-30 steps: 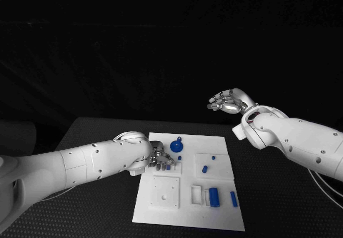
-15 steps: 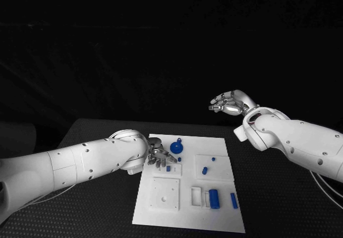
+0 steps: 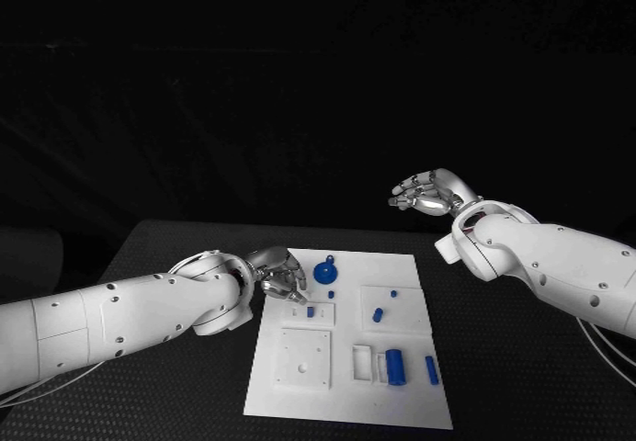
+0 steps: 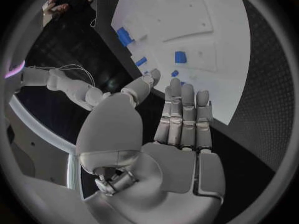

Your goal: Assemble the parts on the task board

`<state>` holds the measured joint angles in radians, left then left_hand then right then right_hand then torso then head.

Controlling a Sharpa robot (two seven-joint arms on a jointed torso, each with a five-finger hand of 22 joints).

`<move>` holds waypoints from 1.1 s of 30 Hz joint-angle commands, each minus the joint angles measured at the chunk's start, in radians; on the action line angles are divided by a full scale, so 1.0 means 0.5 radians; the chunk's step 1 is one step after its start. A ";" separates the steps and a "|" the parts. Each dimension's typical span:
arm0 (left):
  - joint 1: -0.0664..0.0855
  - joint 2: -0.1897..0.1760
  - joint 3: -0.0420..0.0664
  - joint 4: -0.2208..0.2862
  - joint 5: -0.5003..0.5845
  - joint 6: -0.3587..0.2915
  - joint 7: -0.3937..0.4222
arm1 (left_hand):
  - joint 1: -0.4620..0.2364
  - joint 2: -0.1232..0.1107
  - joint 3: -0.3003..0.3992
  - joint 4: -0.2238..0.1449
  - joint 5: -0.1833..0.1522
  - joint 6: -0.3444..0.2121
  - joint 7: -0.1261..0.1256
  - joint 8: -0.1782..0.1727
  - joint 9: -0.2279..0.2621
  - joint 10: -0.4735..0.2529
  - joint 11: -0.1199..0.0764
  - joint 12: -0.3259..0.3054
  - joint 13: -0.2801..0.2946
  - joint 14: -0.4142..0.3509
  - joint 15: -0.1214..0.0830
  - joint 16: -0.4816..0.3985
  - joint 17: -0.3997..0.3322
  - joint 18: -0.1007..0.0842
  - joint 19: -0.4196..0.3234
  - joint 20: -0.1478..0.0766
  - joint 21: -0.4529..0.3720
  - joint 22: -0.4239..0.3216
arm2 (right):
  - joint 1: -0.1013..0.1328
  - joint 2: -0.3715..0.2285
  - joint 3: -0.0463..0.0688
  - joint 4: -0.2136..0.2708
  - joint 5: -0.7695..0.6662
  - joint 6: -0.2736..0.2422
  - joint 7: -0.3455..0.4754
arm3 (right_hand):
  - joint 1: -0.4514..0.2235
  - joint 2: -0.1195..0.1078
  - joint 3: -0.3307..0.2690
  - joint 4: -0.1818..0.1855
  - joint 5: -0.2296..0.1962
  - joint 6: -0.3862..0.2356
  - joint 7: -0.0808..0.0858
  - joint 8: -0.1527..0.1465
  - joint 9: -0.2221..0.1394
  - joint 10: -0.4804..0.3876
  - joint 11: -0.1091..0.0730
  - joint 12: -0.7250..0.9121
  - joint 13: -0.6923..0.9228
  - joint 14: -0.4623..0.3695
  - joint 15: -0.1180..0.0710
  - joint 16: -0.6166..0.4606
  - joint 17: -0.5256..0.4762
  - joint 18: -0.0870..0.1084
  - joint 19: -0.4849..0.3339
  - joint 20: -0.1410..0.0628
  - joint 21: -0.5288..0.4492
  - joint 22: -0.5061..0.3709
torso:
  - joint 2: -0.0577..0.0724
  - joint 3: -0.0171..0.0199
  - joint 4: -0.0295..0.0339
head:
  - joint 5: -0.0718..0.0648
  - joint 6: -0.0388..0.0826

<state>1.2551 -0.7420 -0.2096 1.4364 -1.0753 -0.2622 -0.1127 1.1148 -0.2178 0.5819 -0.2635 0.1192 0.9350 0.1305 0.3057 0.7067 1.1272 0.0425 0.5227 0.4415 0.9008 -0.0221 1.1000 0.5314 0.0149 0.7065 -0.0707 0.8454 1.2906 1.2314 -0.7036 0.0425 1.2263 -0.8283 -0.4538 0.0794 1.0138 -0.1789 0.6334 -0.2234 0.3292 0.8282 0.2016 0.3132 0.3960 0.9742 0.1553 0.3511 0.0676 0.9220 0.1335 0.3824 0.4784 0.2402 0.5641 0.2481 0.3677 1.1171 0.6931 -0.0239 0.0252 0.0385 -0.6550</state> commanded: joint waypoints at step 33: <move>-0.259 0.129 -0.061 -0.224 -1.040 -0.654 0.426 | 0.066 -0.157 -0.139 0.058 -0.066 0.036 0.000 -0.084 -0.178 -0.010 -0.006 0.061 -0.042 0.100 -0.018 0.049 0.011 0.024 0.107 -0.110 -0.042 0.032 | -0.011 0.001 0.001 -0.009 0.000 0.029 0.050 | 0.013 0.003 0.001 0.000 0.016 -0.012 -0.002 0.006 -0.004 0.013 0.001 -0.019 0.000 0.000 0.014 -0.014 -0.003 -0.009 -0.014 0.002 -0.012 0.004 | 0.002 -0.0009 -0.003 | 0.002 -0.031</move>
<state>1.1268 -0.6818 -0.2414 1.3272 -1.5493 -0.6083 0.1286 1.1563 -0.2935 0.5186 -0.2338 0.0919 0.9485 0.1282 0.2665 0.6186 1.1274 0.0391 0.5491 0.4190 0.9508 -0.0212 1.1205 0.5357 0.0152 0.7545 -0.0787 0.8208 1.3053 1.2267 -0.7038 0.0426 1.2220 -0.8272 -0.4519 0.0913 1.0138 -0.1789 0.6334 -0.2234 0.3332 0.8282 0.2016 0.3132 0.3953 0.9741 0.1553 0.3473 0.0676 0.9220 0.1335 0.3784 0.4784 0.2403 0.5643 0.2480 0.3677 1.1179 0.6942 -0.0243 0.0241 0.0401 -0.6696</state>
